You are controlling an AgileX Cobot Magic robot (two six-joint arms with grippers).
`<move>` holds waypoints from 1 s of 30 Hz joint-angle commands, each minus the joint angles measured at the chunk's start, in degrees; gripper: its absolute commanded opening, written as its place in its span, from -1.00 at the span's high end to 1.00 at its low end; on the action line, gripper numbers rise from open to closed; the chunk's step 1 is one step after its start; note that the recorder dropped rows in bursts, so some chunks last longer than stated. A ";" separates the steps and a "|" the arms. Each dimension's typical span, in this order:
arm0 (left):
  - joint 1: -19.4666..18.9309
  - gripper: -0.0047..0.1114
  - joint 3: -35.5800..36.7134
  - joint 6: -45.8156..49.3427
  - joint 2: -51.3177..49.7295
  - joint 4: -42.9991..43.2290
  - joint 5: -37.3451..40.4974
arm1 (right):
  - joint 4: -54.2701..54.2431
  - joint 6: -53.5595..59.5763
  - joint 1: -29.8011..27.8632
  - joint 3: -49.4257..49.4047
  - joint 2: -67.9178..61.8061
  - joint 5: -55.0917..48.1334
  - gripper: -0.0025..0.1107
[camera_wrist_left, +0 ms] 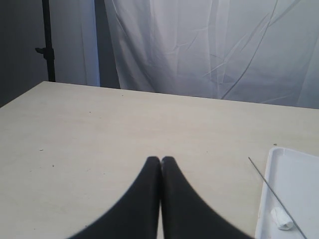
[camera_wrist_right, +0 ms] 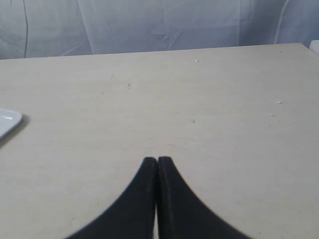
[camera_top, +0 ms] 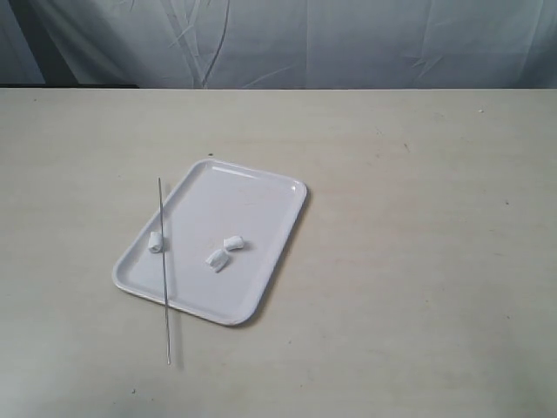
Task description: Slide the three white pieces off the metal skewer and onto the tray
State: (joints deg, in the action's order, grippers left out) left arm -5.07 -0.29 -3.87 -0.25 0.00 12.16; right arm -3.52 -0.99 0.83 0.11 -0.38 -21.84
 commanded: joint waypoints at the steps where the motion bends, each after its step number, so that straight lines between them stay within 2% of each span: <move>1: 0.08 0.92 0.29 -0.12 0.25 -0.42 -0.58 | -0.09 -0.04 -0.39 -0.11 0.38 0.38 0.97; 30: 0.08 0.92 0.29 -0.12 0.25 2.61 1.12 | -0.07 -0.04 -0.39 -0.11 0.38 0.49 0.97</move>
State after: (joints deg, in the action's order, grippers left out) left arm -5.07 -0.29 -3.87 -0.25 1.97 13.12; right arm -3.52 -0.99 0.83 0.11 -0.38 -21.84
